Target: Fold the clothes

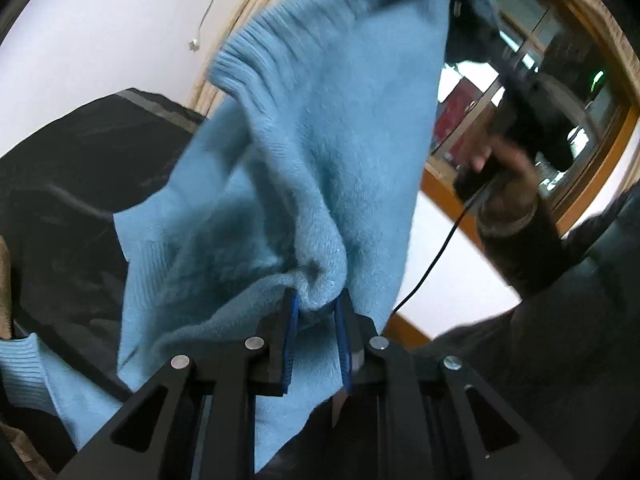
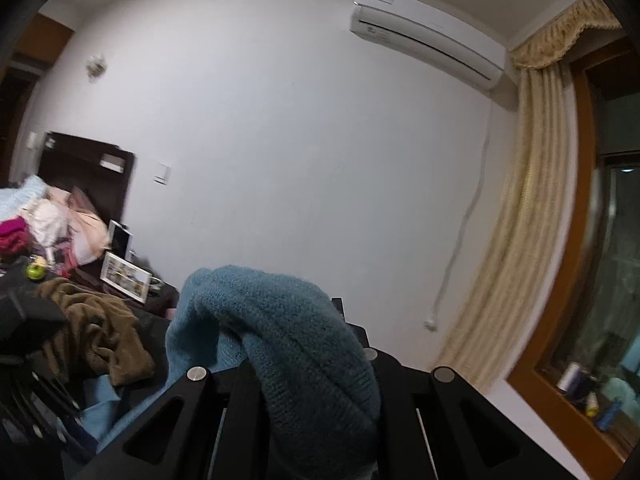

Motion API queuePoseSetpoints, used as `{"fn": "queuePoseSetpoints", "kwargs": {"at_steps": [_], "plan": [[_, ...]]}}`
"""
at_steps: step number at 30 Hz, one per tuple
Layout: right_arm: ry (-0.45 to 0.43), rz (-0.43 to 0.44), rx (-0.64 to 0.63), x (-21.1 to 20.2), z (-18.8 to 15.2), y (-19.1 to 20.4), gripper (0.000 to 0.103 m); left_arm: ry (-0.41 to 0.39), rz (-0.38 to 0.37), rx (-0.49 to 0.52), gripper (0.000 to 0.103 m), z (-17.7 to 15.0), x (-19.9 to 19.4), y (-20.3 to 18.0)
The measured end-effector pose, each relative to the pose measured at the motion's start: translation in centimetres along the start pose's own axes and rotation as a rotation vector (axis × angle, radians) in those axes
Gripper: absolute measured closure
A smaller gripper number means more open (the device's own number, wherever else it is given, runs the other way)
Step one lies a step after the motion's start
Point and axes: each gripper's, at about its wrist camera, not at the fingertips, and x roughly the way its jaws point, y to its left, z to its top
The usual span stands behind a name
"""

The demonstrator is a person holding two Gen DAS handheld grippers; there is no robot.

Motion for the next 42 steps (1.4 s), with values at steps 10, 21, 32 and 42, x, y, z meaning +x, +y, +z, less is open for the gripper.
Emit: {"fn": "queuePoseSetpoints", "kwargs": {"at_steps": [10,21,32,42], "plan": [[-0.012,0.218,-0.028,1.5,-2.4,-4.5,0.097,-0.108,0.151,-0.238,0.083,0.7,5.5,0.8],[0.120,0.346,0.104,5.3,-7.6,-11.5,0.097,-0.638,0.717,-0.465,0.086,4.5,-9.1,-5.2],[0.308,0.618,0.176,8.6,-14.1,-9.3,0.093,-0.918,0.984,-0.292,0.103,7.5,-15.9,-15.5],[0.376,0.581,0.070,8.3,-17.2,-6.2,0.093,-0.604,0.954,-0.295,0.088,7.4,-12.3,-11.2]]}}
